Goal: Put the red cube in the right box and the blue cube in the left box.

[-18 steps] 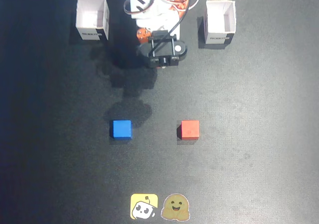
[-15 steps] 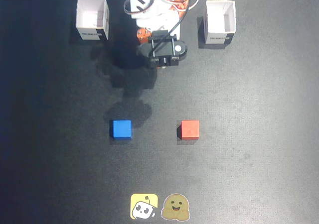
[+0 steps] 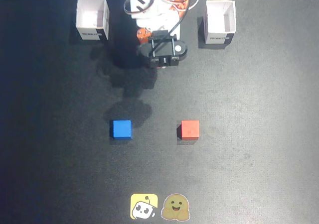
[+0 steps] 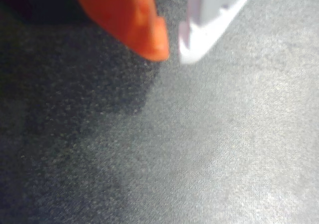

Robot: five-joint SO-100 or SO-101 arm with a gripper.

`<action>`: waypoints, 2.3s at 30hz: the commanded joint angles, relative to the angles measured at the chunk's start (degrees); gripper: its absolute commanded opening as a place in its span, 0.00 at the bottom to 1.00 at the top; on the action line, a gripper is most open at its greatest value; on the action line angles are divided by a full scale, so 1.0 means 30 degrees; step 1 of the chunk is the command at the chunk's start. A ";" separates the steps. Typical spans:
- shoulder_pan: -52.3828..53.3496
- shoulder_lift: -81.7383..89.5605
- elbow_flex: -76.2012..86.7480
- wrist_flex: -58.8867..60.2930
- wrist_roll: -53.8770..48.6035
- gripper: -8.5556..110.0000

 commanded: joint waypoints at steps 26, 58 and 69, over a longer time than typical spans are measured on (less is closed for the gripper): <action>-0.0088 -0.0176 -0.1787 0.0469 0.0088 0.07; -0.3779 -1.3623 -0.8906 -0.5918 0.4570 0.17; -0.5039 -1.8252 -1.1074 -0.7910 0.6445 0.21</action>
